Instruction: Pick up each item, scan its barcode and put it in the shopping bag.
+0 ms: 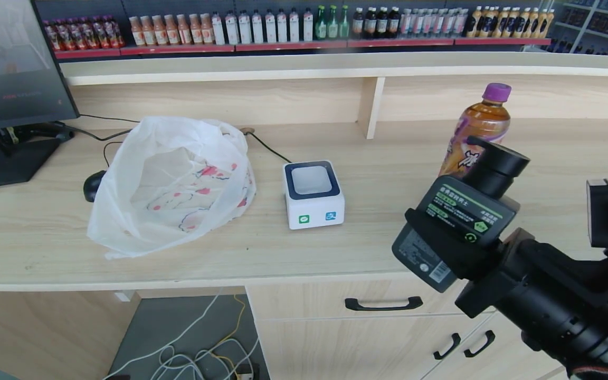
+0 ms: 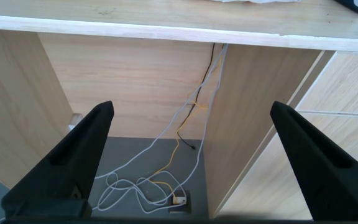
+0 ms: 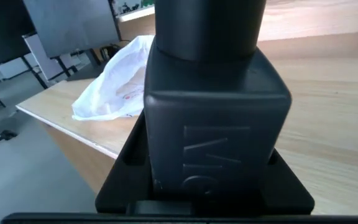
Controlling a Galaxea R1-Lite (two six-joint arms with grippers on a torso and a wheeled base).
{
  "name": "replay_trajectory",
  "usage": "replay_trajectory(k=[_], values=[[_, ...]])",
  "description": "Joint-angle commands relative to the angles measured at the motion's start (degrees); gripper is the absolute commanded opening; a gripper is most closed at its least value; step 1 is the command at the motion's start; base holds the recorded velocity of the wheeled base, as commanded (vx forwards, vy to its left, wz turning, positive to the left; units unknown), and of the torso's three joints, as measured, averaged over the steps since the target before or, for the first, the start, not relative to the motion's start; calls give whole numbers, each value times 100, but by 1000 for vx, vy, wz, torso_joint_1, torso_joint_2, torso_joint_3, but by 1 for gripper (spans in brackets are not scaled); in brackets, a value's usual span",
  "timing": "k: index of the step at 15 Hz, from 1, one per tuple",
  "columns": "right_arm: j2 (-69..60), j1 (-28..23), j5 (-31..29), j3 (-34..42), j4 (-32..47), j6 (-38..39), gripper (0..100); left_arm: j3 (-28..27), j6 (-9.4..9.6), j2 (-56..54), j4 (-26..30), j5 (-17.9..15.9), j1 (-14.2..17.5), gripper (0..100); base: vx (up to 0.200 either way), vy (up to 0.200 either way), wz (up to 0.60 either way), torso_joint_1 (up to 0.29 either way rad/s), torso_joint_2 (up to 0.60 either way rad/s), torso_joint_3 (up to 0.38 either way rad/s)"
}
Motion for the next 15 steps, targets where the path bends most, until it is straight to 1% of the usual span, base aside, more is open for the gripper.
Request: replay_trajectory(k=[1, 2, 4, 6, 7, 11, 15], values=[[92, -28, 216, -99, -6, 223, 0, 0, 0, -2, -1, -1, 2, 100, 0, 0, 0, 0, 0, 0], [118, -28, 383, -239, -6, 496, 0, 0, 0, -2, -1, -1, 2, 100, 0, 0, 0, 0, 0, 0], [215, -37, 436, -520, -15, 1129, 0, 0, 0, -2, -1, -1, 2, 100, 0, 0, 0, 0, 0, 0], [321, -46, 445, -1013, -15, 1498, 0, 0, 0, -2, -1, -1, 2, 100, 0, 0, 0, 0, 0, 0], [338, -46, 445, -1153, -15, 1577, 0, 0, 0, -2, -1, -1, 2, 100, 0, 0, 0, 0, 0, 0], [356, -46, 708, -1188, -15, 1656, 0, 0, 0, -2, -1, -1, 2, 100, 0, 0, 0, 0, 0, 0], [338, -37, 708, -1136, -41, 1753, 0, 0, 0, -2, -1, -1, 2, 100, 0, 0, 0, 0, 0, 0]])
